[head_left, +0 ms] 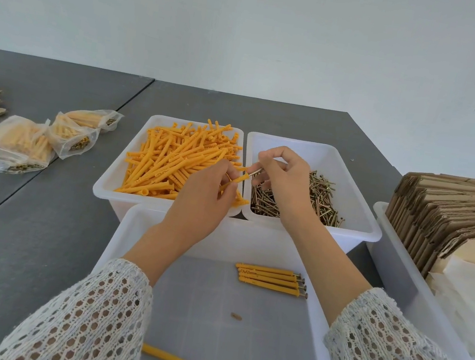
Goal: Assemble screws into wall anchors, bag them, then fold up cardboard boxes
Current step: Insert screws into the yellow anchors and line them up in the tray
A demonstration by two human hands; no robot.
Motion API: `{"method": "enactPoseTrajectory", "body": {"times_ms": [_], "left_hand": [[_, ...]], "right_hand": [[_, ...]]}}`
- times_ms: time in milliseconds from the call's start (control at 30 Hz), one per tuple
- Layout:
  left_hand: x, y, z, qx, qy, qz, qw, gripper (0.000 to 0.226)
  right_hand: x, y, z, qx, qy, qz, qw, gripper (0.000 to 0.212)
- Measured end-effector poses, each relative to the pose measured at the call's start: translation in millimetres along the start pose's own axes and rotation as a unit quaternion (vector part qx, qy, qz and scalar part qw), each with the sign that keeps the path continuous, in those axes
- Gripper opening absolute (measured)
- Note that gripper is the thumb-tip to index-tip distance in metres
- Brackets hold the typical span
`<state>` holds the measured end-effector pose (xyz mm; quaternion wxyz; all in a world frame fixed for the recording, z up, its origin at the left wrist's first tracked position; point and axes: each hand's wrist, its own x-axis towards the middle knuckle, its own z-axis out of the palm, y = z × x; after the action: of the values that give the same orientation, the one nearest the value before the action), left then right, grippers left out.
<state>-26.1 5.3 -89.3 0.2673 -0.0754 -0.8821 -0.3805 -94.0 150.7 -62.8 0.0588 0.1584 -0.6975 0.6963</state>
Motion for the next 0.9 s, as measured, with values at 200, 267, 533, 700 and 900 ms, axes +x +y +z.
{"method": "enactPoseTrajectory", "body": {"times_ms": [200, 267, 533, 700, 900], "left_hand": [[5.1, 21.4, -8.7, -0.179, -0.021, -0.088, 0.98, 0.01], [7.0, 29.0, -15.2, -0.28, -0.111, -0.134, 0.944, 0.018], [-6.2, 45.2, -13.9, -0.276, -0.51, -0.164, 0.798, 0.009], [-29.4, 51.6, 19.6, -0.042, -0.494, -0.068, 0.866, 0.005], [-50.1, 64.0, 48.7, 0.134, -0.414, 0.095, 0.895, 0.009]], "right_hand": [[7.3, 4.3, -6.3, -0.02, 0.079, 0.071, 0.994, 0.054], [11.5, 9.0, -15.5, -0.039, 0.116, 0.118, 0.985, 0.048], [14.5, 20.2, -30.1, -0.139, 0.072, 0.179, 0.971, 0.027], [16.9, 21.9, -29.6, -0.152, 0.048, 0.183, 0.97, 0.028], [18.7, 24.5, -31.8, -0.139, 0.049, 0.193, 0.97, 0.028]]}}
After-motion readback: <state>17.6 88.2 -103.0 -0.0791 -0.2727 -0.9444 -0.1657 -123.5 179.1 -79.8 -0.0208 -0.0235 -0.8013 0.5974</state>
